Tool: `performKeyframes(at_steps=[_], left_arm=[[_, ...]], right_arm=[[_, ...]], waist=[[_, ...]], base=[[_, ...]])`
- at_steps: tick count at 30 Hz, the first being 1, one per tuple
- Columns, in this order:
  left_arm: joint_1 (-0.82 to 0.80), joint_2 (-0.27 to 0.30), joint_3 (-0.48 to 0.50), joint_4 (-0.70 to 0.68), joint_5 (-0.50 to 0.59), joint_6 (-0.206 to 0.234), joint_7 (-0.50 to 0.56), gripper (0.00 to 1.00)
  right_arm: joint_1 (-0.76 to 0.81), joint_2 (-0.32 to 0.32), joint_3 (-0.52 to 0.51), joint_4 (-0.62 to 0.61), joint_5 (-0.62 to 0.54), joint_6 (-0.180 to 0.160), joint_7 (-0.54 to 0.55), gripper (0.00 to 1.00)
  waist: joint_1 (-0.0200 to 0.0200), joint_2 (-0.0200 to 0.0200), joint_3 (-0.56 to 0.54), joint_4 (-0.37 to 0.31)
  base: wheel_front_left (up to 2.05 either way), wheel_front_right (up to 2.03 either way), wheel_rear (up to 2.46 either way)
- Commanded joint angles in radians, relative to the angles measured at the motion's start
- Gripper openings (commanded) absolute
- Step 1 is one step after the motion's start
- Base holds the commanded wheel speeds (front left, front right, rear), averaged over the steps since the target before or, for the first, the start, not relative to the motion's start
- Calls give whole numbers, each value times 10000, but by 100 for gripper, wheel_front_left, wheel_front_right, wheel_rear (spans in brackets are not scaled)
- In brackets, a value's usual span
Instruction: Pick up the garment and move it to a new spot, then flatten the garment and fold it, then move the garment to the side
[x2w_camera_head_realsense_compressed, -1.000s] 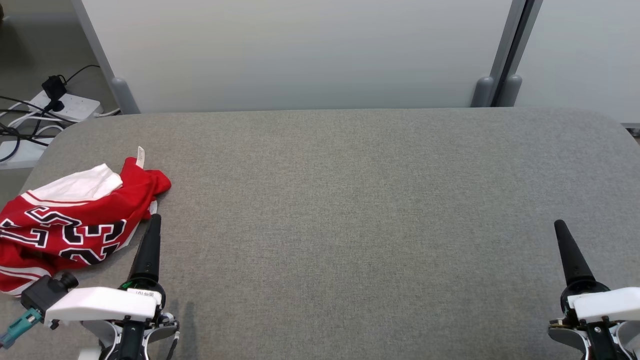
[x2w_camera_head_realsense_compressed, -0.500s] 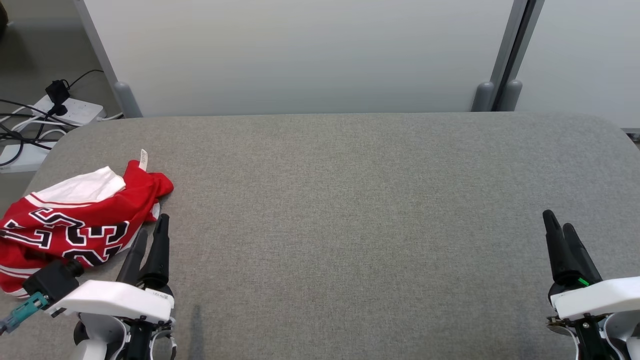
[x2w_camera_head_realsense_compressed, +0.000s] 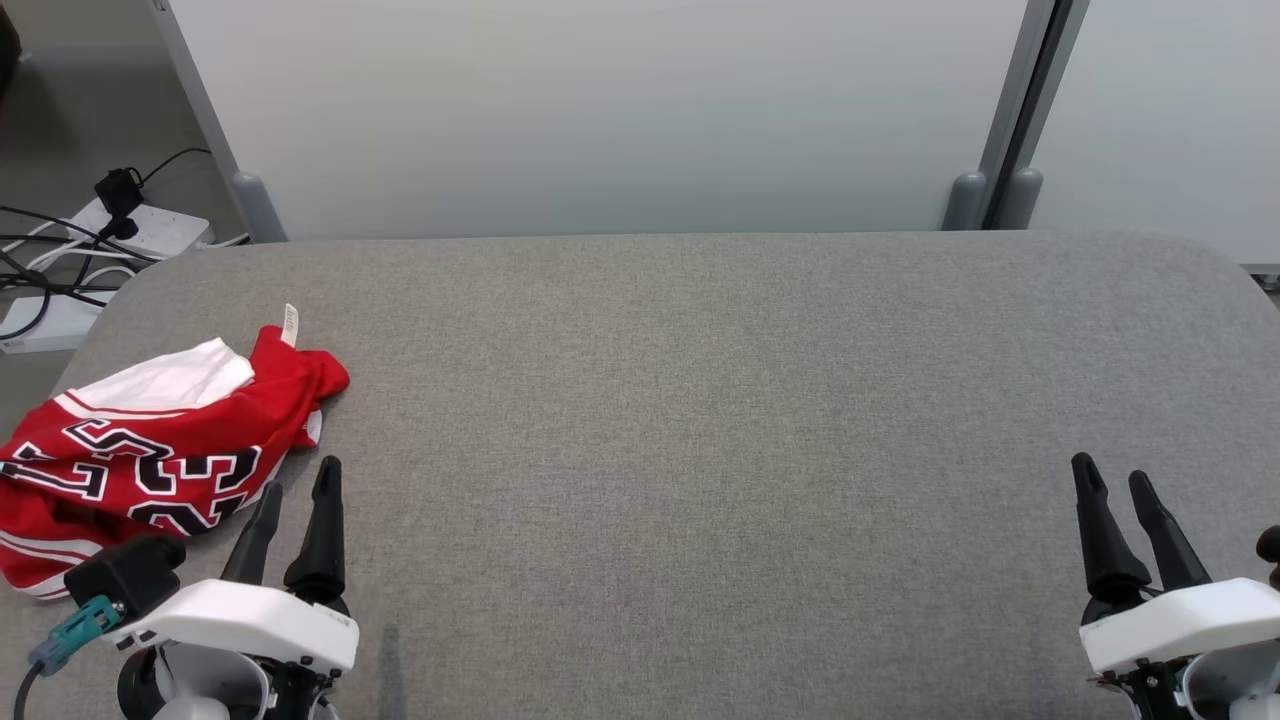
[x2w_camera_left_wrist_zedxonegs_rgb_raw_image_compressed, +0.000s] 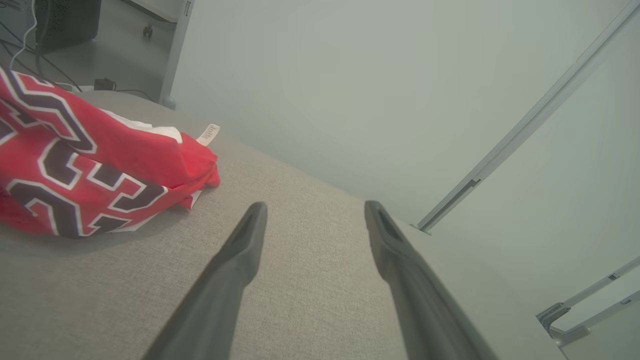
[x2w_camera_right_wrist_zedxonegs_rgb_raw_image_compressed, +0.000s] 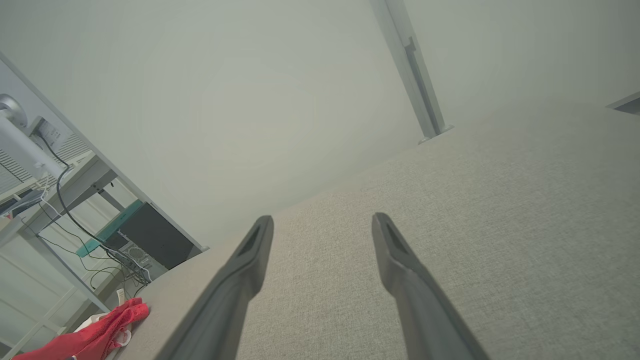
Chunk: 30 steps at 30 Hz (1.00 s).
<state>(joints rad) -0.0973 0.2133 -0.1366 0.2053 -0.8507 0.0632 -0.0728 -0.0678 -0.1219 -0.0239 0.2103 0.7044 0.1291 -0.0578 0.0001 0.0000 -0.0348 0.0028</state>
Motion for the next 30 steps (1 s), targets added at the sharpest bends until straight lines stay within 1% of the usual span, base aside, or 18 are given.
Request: performKeyframes(at_steps=[1,5,12,18,30], left_arm=[[-245,318,144,-219,373,174,-166,100],[-208,417,94,-157,763,351,-299,100],[-231,538,-68,-11,1284,448,-479,100],[-259,598,-206,54,1638,519,-558,100],[-174,752,-385,149,2397,864,-633,100]], right_arm=[[-216,-141,127,-232,-541,9,-230,100],[-153,-97,195,-89,-1150,9,-391,100],[-92,-47,319,97,-2133,10,-658,100],[-79,-30,526,193,-2635,11,-828,100],[-271,-84,760,602,-3516,12,-1204,100]], waist=[[-1,0,-7,-17],[-1,0,-35,-48],[-1,0,-80,-81],[-1,0,-107,-108],[-1,0,-146,-140]], base=[[0,0,0],[0,0,0],[0,0,0],[0,0,0],[0,0,0]])
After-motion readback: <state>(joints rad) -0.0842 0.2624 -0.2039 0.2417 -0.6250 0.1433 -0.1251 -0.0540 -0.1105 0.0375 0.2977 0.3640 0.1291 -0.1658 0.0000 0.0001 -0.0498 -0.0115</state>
